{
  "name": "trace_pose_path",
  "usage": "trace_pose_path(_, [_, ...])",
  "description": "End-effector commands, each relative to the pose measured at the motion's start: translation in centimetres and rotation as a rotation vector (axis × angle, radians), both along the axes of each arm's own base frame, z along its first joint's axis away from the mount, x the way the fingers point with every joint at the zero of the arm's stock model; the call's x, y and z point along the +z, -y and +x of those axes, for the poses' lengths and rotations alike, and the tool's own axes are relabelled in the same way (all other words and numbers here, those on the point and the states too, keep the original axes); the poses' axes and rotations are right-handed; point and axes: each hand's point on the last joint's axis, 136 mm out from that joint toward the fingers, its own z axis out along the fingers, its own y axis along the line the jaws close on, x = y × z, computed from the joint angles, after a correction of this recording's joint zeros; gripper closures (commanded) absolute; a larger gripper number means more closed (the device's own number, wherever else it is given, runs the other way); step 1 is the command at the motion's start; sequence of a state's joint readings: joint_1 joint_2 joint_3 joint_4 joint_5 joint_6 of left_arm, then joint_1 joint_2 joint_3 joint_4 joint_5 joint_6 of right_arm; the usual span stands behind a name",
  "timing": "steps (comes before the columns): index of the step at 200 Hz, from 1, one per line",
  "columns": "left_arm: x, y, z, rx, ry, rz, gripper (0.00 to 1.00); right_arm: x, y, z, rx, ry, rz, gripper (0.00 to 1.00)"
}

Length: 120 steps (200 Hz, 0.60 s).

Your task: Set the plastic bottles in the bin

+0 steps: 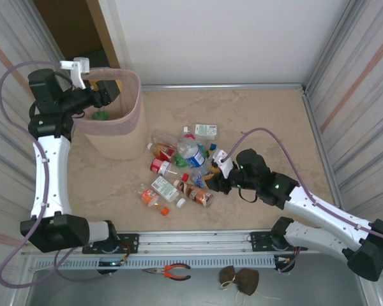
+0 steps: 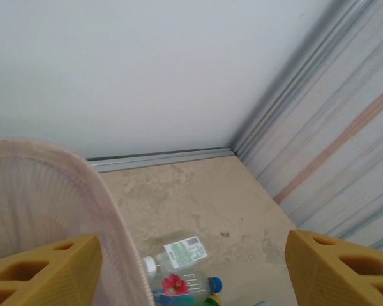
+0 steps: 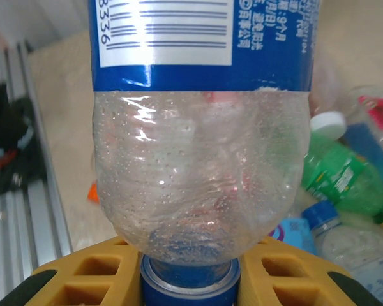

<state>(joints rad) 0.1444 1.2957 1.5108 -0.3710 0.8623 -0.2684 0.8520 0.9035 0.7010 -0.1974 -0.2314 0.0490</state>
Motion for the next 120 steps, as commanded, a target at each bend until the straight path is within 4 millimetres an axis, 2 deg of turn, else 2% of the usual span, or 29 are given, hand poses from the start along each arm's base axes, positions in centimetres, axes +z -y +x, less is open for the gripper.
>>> trace_pose_path(1, [1.6,2.7,-1.0,-0.056,0.033,-0.034,0.25,5.2,-0.5,3.0,-0.16,0.014,0.178,0.87])
trace_pose_path(25, [1.0,6.0,-1.2,-0.11,0.016,-0.025,0.23,6.9,-0.8,4.9,-0.229,0.012,0.213,0.88])
trace_pose_path(29, [0.9,6.5,-1.2,-0.118,0.014,-0.023,0.23,6.4,-1.2,5.4,-0.24,-0.002,0.199,0.89])
trace_pose_path(50, [0.2,9.8,-1.5,-0.181,-0.015,-0.013,0.21,6.7,-1.7,7.0,-0.291,-0.014,0.188,0.91])
trace_pose_path(77, [-1.1,13.5,-2.0,-0.216,-0.055,0.009,0.16,6.6,-2.7,8.0,-0.302,-0.03,0.183,0.91])
trace_pose_path(100, [-2.4,15.8,-2.1,-0.225,-0.092,0.025,0.12,6.5,-3.3,8.6,-0.305,-0.04,0.181,0.92])
trace_pose_path(120, [-3.8,16.6,-2.0,-0.201,-0.13,0.03,0.09,6.9,-3.4,8.9,-0.311,-0.035,0.185,0.92])
